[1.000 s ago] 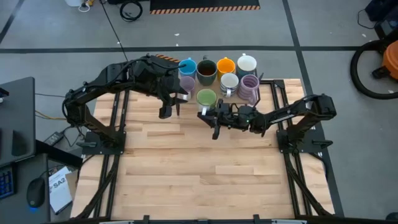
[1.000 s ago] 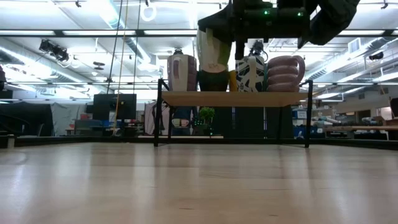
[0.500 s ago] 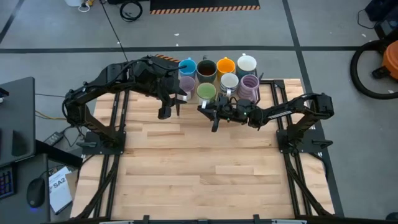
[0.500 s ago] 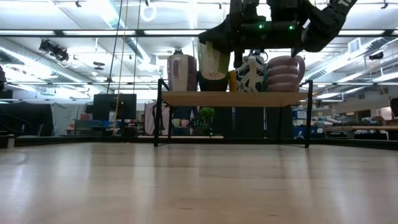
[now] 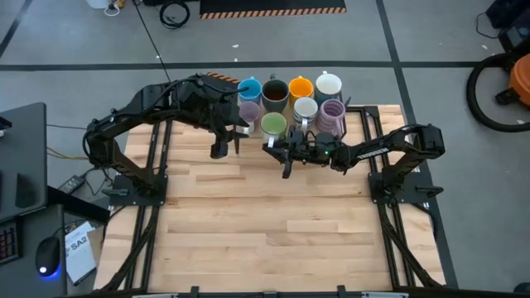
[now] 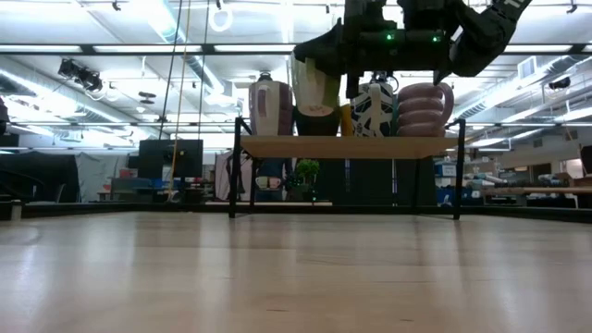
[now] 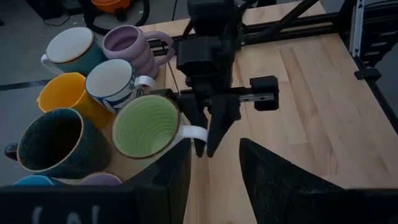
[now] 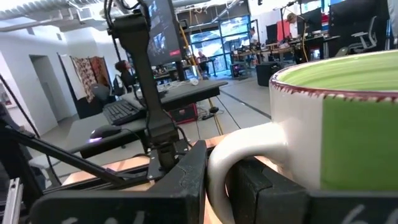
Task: Place coffee mugs
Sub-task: Put the green mug on the shelf
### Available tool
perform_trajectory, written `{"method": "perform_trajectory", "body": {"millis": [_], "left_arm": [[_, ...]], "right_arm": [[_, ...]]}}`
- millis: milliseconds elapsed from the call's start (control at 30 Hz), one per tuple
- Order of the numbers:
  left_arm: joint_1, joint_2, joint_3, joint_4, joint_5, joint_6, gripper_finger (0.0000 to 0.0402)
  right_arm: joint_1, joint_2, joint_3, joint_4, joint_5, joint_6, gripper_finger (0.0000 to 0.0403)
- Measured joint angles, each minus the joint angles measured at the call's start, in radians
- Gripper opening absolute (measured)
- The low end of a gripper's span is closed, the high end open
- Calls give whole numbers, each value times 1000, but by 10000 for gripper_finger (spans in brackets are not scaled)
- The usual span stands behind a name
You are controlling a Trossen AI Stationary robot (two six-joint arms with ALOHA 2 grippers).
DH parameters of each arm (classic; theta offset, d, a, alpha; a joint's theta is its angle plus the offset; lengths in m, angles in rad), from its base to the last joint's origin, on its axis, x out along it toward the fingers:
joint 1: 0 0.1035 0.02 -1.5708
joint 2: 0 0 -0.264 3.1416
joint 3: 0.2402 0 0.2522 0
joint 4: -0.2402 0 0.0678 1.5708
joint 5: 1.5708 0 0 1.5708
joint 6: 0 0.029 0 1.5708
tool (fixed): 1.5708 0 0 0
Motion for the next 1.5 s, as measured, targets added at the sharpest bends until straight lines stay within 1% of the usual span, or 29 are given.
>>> {"method": "perform_trajectory", "body": {"millis": [133,433,767,900,1033,1100,1233,1367,1500], "left_arm": [[0,0,0,0,0,0,142],[0,0,0,1,0,14,142],[0,1,0,0,0,15,142],[0,1,0,0,0,16,142],[0,1,0,-1,0,16,142],[0,1,0,-2,0,15,142],[0,1,0,-2,0,12,142],[0,1,0,-2,0,13,142],[0,1,0,-2,0,16,142]], "right_arm": [[3,0,5,-2,40,-4,52],[44,0,134,-93,110,-105,52],[36,0,123,-156,148,-116,52],[27,30,117,-149,163,-107,52],[23,85,118,-58,169,-91,52],[23,96,119,-44,173,-80,52],[22,98,118,-55,203,-80,52],[22,98,118,-59,260,-82,52],[15,98,118,-66,271,-81,52]]}}
